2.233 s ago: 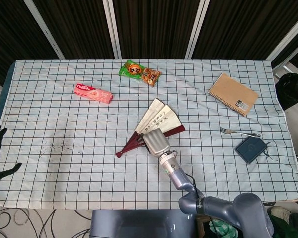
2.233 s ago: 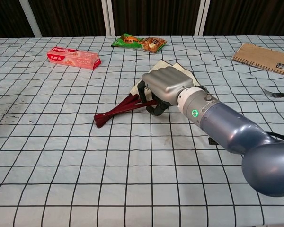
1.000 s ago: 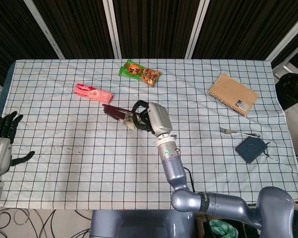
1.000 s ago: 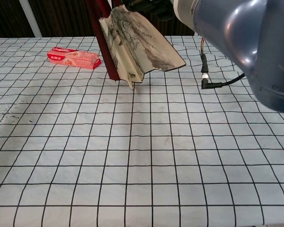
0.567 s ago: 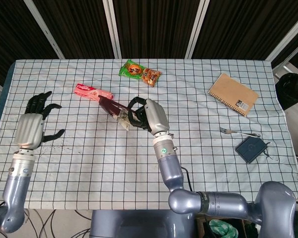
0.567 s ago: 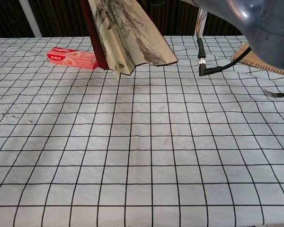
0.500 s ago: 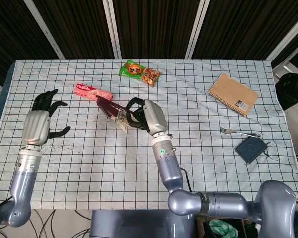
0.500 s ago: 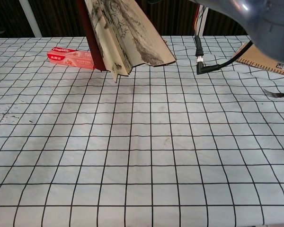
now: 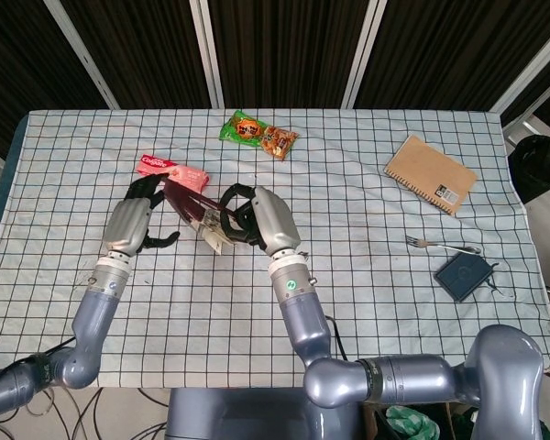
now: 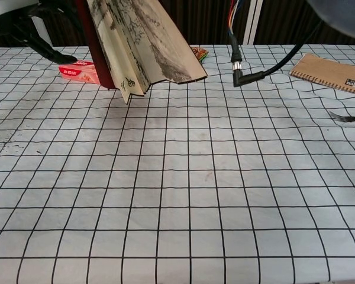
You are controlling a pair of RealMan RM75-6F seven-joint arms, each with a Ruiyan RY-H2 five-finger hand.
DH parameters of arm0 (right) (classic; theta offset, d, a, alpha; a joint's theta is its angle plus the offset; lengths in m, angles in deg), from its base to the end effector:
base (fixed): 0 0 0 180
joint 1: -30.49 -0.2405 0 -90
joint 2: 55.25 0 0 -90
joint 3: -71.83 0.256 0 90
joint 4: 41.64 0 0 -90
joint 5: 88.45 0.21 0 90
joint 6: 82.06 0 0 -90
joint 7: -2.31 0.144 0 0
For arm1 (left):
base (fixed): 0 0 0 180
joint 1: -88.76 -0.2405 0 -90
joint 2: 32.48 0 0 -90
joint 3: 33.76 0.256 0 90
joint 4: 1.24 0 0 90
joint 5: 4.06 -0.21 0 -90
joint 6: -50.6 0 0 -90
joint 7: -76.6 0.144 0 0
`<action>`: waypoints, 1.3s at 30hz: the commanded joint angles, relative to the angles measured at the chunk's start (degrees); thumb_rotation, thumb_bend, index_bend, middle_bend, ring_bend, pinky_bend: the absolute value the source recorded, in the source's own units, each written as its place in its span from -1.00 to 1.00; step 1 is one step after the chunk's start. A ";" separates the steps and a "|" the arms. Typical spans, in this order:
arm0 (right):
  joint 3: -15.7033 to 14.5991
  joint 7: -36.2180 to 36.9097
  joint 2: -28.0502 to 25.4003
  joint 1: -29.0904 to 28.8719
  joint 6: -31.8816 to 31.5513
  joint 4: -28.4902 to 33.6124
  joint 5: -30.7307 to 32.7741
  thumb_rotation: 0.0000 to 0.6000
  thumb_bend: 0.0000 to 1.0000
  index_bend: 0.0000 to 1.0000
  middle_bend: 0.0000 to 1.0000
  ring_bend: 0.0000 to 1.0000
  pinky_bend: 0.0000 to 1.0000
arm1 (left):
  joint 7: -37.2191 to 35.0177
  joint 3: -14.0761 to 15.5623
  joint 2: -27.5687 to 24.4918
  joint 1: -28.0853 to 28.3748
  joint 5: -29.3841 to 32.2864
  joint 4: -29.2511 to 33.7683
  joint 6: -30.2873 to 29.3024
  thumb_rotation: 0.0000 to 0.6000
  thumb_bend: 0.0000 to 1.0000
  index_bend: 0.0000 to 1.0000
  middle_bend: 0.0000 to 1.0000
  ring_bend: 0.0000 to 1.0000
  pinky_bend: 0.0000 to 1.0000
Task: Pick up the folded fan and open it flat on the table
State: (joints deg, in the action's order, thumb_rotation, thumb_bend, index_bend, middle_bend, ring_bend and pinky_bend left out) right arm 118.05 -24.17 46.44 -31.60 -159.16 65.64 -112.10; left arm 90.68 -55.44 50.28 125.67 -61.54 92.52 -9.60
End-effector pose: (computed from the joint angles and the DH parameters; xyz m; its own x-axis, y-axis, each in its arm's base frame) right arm 0.0795 -0.3487 0.0356 -0.4407 -0.2710 0.8558 -0.8776 -0.0701 -0.4742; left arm -0.1423 0.3612 0.0544 0.1261 0.1433 0.9816 0.9791 -0.1773 -0.0999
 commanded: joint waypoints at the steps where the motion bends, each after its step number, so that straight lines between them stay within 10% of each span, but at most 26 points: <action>1: -0.16 0.38 -0.24 -0.40 -0.36 -0.19 0.40 1.00 0.63 0.76 0.93 1.00 0.95 | -0.49 0.97 0.63 1.15 0.33 -0.18 1.37 1.00 -0.53 -0.26 -0.83 -1.00 -0.90; 24: -2.11 3.47 -2.62 -0.98 -1.88 2.59 2.33 1.00 0.63 0.76 0.93 1.00 0.95 | -3.41 2.54 6.93 3.62 0.01 -5.05 -1.71 1.00 -0.04 0.19 -0.62 -1.00 -0.87; 39: -7.02 2.14 -8.56 1.75 -0.44 -0.33 -1.53 1.00 0.63 0.77 0.93 1.00 0.95 | -4.75 1.21 0.84 1.61 -0.16 -2.39 -4.09 1.00 -0.01 0.20 -0.61 -1.00 -0.87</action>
State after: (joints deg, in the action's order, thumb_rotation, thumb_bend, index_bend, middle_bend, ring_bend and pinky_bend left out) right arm 111.87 -21.67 38.47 -30.39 -159.83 65.91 -112.81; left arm 86.04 -53.88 51.91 127.56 -61.83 89.69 -13.45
